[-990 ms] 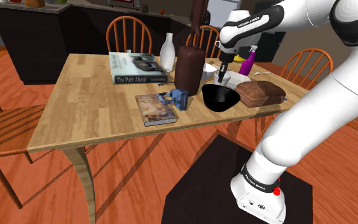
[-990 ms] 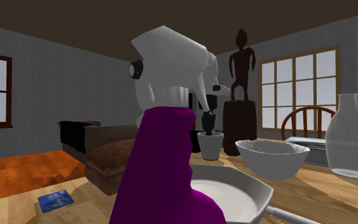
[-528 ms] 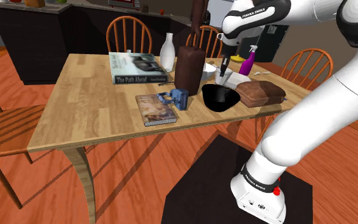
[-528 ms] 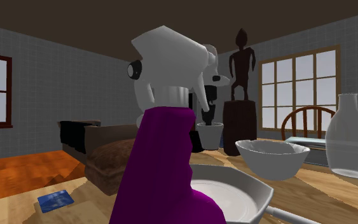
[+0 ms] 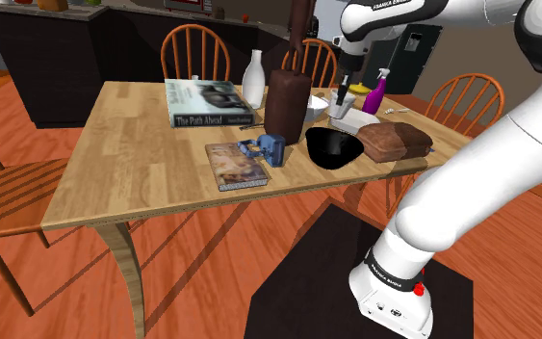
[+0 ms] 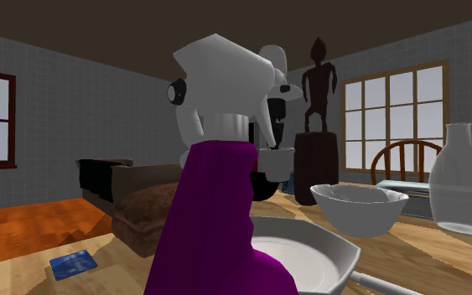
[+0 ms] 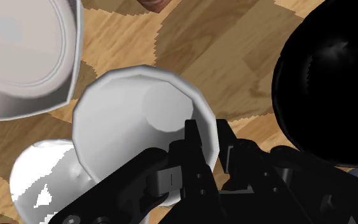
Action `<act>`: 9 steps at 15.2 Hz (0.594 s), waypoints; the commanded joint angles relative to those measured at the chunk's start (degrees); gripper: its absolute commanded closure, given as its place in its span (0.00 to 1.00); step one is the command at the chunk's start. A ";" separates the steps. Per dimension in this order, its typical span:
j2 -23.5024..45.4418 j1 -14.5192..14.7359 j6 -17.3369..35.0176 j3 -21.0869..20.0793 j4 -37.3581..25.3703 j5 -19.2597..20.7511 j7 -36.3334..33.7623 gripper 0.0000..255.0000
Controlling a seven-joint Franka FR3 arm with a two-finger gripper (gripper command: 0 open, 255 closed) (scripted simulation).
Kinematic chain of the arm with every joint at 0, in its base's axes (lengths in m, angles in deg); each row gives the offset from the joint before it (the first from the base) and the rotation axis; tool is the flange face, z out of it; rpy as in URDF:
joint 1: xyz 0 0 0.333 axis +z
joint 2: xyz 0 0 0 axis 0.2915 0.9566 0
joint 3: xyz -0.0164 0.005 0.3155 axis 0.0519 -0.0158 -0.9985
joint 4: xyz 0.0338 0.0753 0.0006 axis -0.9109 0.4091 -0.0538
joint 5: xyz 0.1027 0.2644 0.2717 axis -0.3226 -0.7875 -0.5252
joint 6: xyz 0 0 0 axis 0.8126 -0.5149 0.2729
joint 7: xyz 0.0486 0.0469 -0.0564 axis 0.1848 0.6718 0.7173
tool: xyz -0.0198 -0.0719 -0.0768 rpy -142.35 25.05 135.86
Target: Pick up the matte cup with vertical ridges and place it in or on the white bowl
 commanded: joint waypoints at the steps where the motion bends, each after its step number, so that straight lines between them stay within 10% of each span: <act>1: -0.04 0.11 -1.62 -0.22 -1.57 -0.17 0.14 1.00; 9: 0.09 0.43 -7.69 -0.85 -7.78 -0.76 0.89 1.00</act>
